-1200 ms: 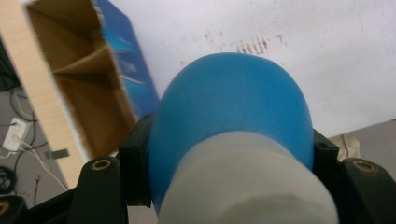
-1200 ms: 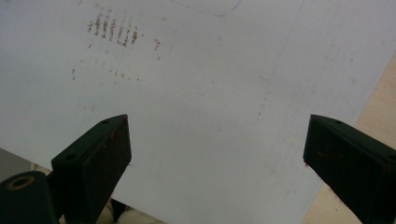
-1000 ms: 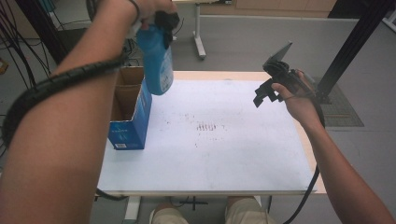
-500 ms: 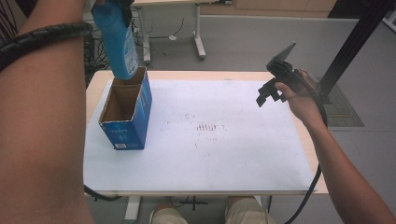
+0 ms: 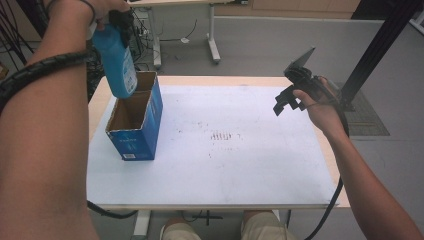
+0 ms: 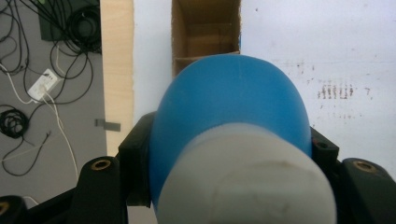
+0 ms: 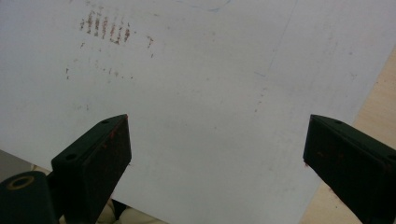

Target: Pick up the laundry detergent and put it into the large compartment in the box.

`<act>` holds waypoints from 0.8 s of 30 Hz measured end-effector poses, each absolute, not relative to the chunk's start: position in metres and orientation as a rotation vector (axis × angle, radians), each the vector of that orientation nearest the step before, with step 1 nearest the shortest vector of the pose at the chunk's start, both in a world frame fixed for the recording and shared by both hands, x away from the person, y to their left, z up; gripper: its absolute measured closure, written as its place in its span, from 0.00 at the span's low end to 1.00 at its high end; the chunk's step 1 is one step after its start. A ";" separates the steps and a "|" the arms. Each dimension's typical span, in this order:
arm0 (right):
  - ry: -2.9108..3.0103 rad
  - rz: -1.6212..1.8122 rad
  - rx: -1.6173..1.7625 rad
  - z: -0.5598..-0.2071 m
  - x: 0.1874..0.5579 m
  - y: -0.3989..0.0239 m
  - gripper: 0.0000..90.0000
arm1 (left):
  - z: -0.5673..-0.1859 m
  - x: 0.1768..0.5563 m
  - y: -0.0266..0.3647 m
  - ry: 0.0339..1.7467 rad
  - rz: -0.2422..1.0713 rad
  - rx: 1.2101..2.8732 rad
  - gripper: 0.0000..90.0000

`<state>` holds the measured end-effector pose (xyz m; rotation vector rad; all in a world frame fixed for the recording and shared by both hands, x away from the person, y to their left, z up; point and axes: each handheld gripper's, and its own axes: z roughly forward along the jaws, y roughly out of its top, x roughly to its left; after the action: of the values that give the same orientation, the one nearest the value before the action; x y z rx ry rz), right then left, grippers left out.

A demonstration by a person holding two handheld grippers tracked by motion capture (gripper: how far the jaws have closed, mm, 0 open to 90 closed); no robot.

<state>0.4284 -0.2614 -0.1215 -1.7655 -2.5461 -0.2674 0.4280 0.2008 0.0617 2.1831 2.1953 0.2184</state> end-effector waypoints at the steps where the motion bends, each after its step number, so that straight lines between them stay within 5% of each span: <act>1: -2.544 -0.266 -1.769 -0.121 0.428 -0.261 0.08 | 0.058 0.429 0.203 2.198 0.211 2.181 0.42; 24: -2.548 -0.232 -1.782 -0.126 0.428 -0.256 0.08 | -0.042 0.443 0.230 2.236 0.099 2.186 0.42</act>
<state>0.4276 -0.2564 -0.1265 -1.7822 -2.5480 -0.2319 0.4427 0.2296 -0.0417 2.1864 2.2362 0.0995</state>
